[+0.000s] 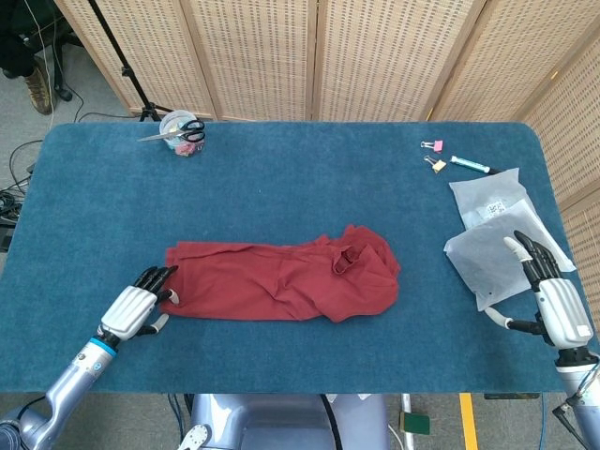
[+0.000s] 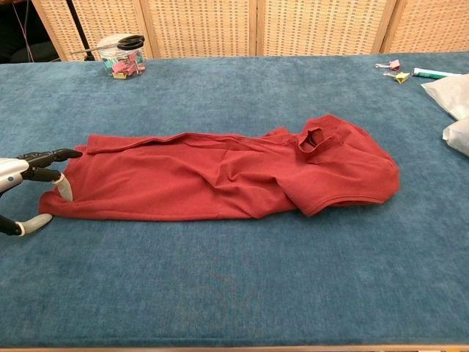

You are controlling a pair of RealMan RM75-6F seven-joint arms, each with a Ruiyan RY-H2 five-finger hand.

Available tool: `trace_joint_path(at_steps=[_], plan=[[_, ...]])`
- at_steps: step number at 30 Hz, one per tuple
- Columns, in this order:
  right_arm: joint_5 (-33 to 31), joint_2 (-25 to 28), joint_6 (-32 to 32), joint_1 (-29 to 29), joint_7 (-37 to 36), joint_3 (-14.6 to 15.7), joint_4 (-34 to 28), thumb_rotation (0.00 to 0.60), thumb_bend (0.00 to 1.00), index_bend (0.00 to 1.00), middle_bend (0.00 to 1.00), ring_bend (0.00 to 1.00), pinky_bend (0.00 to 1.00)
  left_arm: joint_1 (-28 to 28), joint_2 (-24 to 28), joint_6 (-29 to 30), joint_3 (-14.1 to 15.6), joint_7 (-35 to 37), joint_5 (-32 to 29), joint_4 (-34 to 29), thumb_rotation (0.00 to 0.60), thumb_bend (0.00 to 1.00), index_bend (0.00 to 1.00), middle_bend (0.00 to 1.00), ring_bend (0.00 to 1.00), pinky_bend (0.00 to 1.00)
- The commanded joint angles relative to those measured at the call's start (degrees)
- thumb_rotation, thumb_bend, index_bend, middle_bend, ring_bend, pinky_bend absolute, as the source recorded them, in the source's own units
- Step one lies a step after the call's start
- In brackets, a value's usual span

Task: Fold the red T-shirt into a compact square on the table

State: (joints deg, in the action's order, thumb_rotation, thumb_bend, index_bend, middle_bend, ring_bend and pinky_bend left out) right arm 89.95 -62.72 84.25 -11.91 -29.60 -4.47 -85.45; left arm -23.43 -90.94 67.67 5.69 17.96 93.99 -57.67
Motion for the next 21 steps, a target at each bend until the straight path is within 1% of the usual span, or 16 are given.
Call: trace_joint_path(at_steps=[1, 5, 11, 15, 21], plan=[[0.1, 0.0, -0.1, 0.0, -0.1, 0.0, -0.1, 0.6, 0.0, 0.0, 0.0, 0.0, 0.0, 0.0, -0.6, 0.3, -0.1, 0.3, -0.1, 0.7, 0.6, 0.46, 0.52, 0.0, 0.0, 0.0], [0.0, 0.0, -0.2, 0.0, -0.2, 0.0, -0.1, 0.6, 0.0, 0.0, 0.0, 0.0, 0.0, 0.2, -1.4, 0.8, -0.2, 0.6, -0.1, 1.8, 0.6, 0.47, 0.61, 0.0, 0.0, 0.0], [0.1, 0.1, -0.3, 0.0, -0.5, 0.0, -0.1, 0.6, 0.0, 0.0, 0.0, 0.0, 0.0, 0.3, -2.3, 1.6, -0.6, 0.7, -0.3, 2.9, 0.6, 0.5, 0.67, 0.0, 0.0, 0.0], [0.1, 0.2, -0.3, 0.0, -0.8, -0.1, -0.1, 0.6, 0.0, 0.0, 0.0, 0.0, 0.0, 0.3, -2.9, 2.2, -0.9, 0.4, -0.4, 4.0, 0.6, 0.54, 0.69, 0.0, 0.0, 0.0], [0.1, 0.2, -0.3, 0.0, -1.0, -0.1, 0.0, 0.6, 0.0, 0.0, 0.0, 0.0, 0.0, 0.2, -2.4, 2.4, -0.8, 0.4, -0.3, 4.3, 0.6, 0.55, 0.69, 0.0, 0.0, 0.0]])
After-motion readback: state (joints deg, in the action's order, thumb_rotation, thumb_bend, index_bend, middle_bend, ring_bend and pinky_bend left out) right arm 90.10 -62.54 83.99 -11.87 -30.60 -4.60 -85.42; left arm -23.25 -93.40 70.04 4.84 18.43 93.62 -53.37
